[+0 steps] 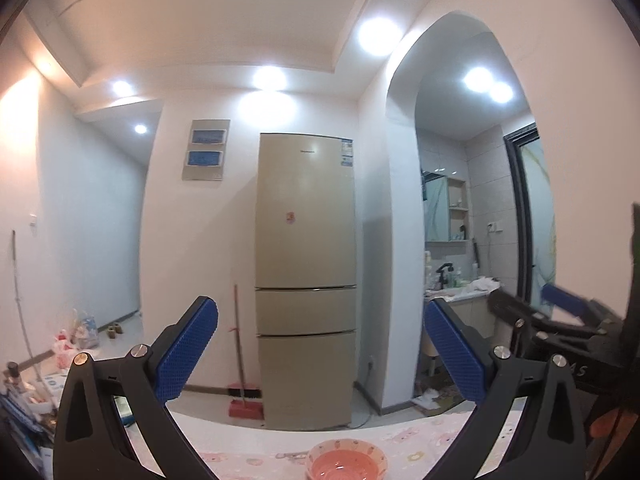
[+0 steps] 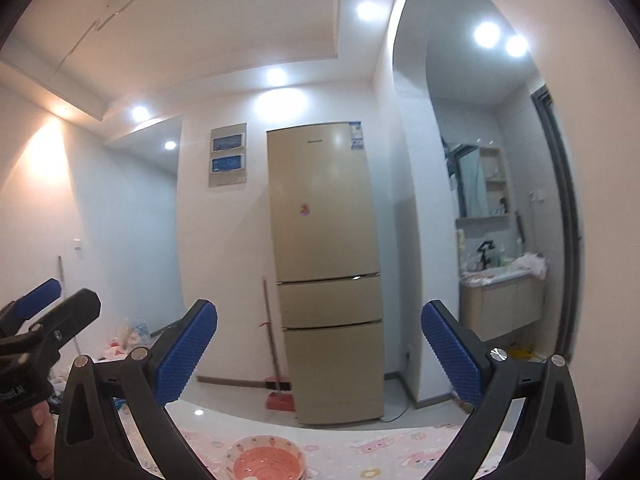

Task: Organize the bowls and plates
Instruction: 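Move both tools down toward the white 'Life' plate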

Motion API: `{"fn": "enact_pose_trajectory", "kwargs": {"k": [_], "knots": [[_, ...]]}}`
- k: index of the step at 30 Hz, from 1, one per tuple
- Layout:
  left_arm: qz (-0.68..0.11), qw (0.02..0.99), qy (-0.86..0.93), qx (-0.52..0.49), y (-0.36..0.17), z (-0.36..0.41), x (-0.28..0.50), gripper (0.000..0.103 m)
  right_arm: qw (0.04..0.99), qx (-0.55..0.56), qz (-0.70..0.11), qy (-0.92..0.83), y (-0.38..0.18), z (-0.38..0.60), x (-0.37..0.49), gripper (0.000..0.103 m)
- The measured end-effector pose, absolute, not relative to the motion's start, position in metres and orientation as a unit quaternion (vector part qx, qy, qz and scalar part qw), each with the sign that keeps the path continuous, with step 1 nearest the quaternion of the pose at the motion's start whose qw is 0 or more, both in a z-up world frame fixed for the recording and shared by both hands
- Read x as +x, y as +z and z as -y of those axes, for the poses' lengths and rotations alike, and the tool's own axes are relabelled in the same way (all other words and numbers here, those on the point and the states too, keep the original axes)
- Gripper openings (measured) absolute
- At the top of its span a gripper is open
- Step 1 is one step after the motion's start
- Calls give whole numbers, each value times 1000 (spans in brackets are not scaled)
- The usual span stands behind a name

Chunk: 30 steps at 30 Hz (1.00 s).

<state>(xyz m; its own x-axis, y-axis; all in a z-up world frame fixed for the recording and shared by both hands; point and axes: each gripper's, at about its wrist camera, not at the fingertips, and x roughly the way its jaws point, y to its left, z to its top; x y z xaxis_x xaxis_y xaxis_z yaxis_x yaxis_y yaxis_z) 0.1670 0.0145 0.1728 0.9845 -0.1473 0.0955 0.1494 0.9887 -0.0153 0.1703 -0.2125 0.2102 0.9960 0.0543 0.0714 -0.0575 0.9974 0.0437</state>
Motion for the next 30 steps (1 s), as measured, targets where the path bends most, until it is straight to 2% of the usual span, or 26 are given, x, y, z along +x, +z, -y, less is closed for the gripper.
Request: {"fn": "enact_pose_trajectory", "kwargs": {"k": [4,12,16,22,30], "knots": [[45,996,-72,3,177,-25,149,103,997,19,70,-5,219,203,144,103],[53,998,-41,-5,183,-59,112,103,994,61,61,64,236,182,110,103],[13,999,-33,-13,180,-71,102,103,992,77,46,91,233,168,104,103],[12,999,-2,-44,150,-98,80,103,984,116,1,136,228,150,113,103],[-29,993,36,-112,105,-141,86,103,982,91,-42,158,212,110,132,103]]}}
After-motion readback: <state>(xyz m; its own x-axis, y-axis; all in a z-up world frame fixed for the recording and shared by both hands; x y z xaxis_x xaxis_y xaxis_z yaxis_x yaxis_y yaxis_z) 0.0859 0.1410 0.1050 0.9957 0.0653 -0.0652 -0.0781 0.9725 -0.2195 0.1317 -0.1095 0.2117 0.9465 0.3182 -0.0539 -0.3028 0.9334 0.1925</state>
